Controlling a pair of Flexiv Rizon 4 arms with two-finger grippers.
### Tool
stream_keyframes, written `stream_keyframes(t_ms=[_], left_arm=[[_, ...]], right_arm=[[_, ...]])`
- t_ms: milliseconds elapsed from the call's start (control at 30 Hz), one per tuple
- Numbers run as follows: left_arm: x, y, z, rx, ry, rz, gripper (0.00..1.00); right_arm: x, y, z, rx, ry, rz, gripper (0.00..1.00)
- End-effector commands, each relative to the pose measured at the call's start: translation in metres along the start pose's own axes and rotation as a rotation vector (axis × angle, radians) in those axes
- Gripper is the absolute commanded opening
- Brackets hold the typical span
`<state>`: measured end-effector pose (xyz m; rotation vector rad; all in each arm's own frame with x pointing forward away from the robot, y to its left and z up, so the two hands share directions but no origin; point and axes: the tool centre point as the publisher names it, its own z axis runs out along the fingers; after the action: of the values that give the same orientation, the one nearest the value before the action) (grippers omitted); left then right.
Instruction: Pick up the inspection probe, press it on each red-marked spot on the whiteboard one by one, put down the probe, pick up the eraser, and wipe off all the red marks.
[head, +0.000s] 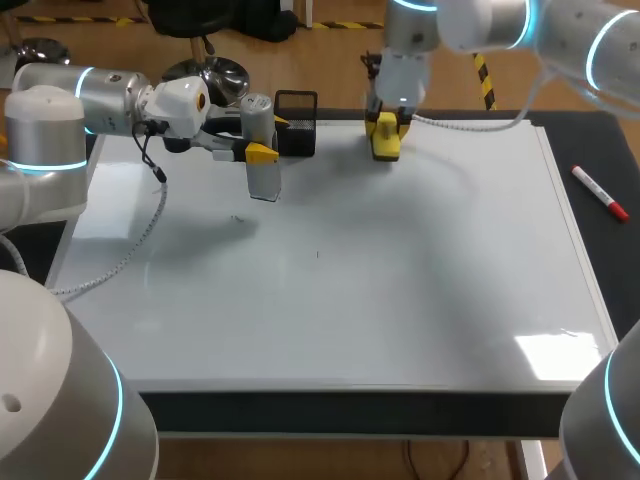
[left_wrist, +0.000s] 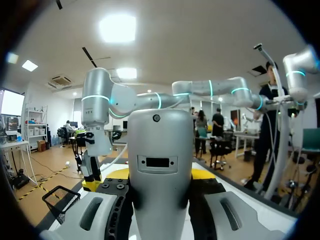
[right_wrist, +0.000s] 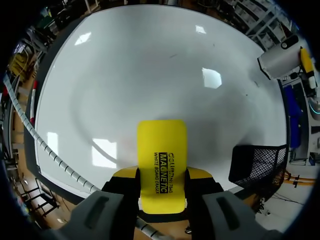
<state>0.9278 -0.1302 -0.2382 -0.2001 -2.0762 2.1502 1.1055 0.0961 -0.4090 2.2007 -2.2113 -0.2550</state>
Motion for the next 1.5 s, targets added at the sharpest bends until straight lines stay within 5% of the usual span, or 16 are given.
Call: stream_keyframes(t_ms=[33, 900, 933, 1000, 1067, 1100, 1133, 1500], left_arm=[[0.001, -0.001, 0.000, -0.001, -0.002, 0.002, 0.00], [0.001, -0.001, 0.000, -0.001, -0.002, 0.002, 0.00], [0.001, -0.001, 0.000, -0.001, -0.002, 0.002, 0.00], [0.001, -0.001, 0.000, -0.001, -0.002, 0.002, 0.00], [0.001, -0.001, 0.000, -0.001, -0.002, 0.002, 0.00], [0.001, -0.001, 0.000, -0.001, -0.002, 0.002, 0.00], [0.001, -0.001, 0.000, -0.001, -0.002, 0.002, 0.00], [0.001, -0.001, 0.000, -0.001, -0.002, 0.002, 0.00]], right_arm=[[-0.002, -0.006, 0.006, -0.013, 0.015, -0.002, 0.00], [0.006, -0.006, 0.011, 0.019, 0.058, 0.023, 0.00], [0.007, -0.005, 0.010, 0.023, 0.064, 0.027, 0.06], [0.007, -0.004, 0.009, 0.027, 0.062, 0.029, 0.38], [0.009, -0.003, 0.007, 0.029, 0.063, 0.030, 0.45], [0.009, -0.003, 0.006, 0.032, 0.064, 0.032, 0.85], [0.010, -0.003, 0.005, 0.033, 0.064, 0.033, 1.00], [0.023, 0.004, -0.020, 0.088, -0.001, 0.109, 1.00]])
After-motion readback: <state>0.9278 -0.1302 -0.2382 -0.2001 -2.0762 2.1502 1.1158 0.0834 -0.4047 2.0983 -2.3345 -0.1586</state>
